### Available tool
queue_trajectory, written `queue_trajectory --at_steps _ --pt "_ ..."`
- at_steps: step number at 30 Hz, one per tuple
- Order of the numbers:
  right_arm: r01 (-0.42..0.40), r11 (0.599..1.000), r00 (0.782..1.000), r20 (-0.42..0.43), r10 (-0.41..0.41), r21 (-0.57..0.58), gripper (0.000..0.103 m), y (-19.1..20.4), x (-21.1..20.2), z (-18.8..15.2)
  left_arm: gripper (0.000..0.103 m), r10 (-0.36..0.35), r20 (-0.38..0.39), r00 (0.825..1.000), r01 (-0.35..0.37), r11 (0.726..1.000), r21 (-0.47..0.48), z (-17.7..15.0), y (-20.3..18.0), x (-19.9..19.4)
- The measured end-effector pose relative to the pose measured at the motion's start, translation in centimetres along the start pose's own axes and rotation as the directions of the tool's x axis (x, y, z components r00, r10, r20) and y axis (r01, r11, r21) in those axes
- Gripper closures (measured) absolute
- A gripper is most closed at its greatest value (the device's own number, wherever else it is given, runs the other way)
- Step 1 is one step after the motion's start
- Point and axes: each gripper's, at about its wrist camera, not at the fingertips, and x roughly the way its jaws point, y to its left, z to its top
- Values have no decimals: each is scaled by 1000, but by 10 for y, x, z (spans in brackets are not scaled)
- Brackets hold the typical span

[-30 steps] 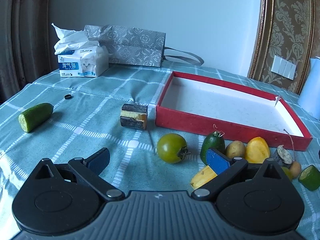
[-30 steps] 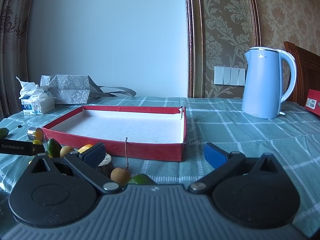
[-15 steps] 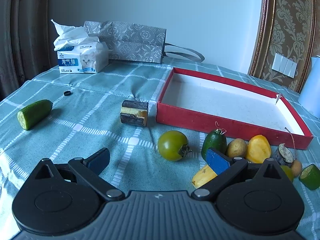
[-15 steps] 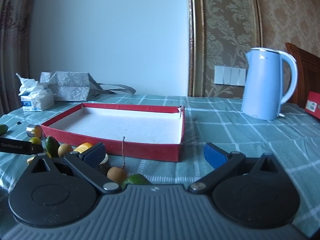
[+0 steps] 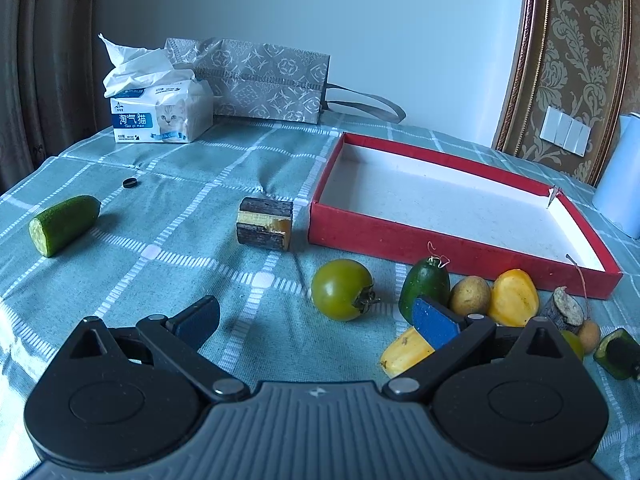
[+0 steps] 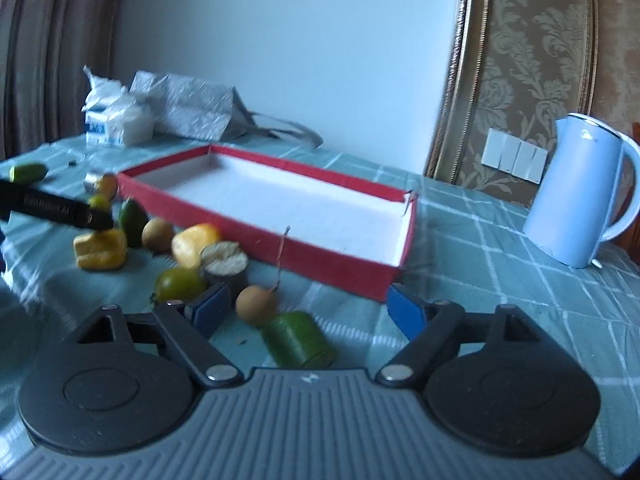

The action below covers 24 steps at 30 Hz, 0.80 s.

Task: Organize fruits
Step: 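Reach the right tool to the cut cucumber chunk and close on it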

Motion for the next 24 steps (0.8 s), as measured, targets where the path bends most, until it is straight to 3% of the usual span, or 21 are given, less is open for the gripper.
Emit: queue_trajectory --at_steps 5,7,24 --pt "-16 1000 1000 -27 16 22 19 -1 -1 -2 0 -1 -1 1000 1 1000 -1 0 0 0" --pt "-27 999 999 -39 28 33 27 -2 -1 -3 0 -3 -2 1000 3 1000 -3 0 1 0" --pt "-17 999 996 -86 21 48 27 -7 4 -5 0 -3 -3 1000 3 1000 -3 0 1 1"
